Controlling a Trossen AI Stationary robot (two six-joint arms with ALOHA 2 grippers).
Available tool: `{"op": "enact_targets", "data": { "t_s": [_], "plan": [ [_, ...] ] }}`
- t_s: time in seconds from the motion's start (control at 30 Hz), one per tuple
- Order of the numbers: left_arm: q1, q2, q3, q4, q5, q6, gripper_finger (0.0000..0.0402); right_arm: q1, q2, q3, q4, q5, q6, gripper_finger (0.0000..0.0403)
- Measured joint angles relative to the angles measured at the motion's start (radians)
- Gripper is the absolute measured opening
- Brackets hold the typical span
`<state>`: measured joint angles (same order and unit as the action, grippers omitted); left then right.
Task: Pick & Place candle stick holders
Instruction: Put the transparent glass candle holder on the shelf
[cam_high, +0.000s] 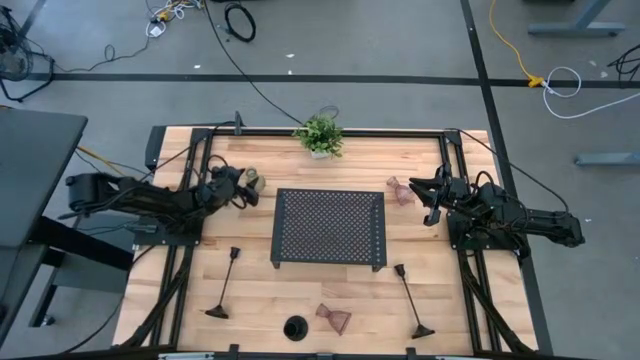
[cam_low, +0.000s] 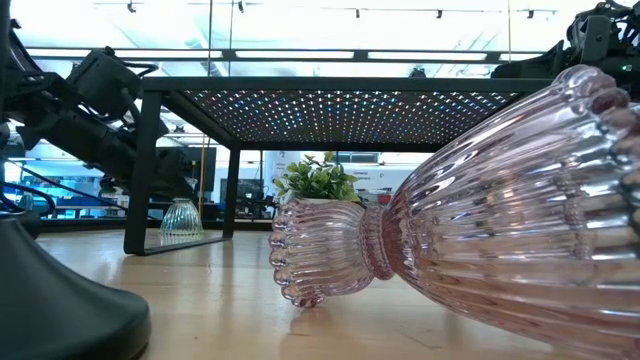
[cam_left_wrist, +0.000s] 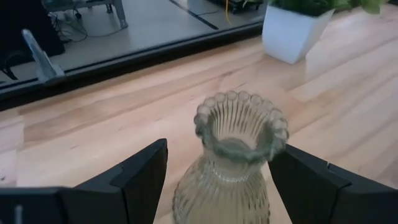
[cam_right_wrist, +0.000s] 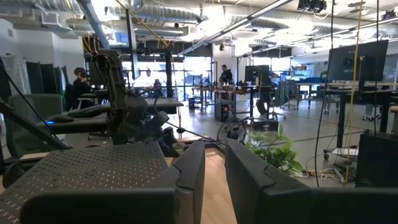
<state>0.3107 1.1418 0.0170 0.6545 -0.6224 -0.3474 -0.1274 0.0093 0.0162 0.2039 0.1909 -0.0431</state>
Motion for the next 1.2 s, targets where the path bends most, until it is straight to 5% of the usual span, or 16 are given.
{"op": "enact_targets", "data": {
  "t_s": [0.37, 0.77, 1.2],
  "plan": [
    [0.007, 0.077, 0.019, 0.039, 0.035, 0.018, 0.0266, 0.0, 0.0, 0.0, 0.0, 0.0, 0.0, 0.0063],
    [0.007, 0.181, 0.072, 0.054, 0.032, 0.018, 0.0128, 0.0, 0.0, 0.0, -0.005, 0.0, 0.008, 0.0063],
    [0.007, 0.187, 0.071, 0.045, 0.043, 0.03, 0.0128, 0.0, 0.0, 0.0, -0.013, 0.0, 0.008, 0.0063]
  ]
}}
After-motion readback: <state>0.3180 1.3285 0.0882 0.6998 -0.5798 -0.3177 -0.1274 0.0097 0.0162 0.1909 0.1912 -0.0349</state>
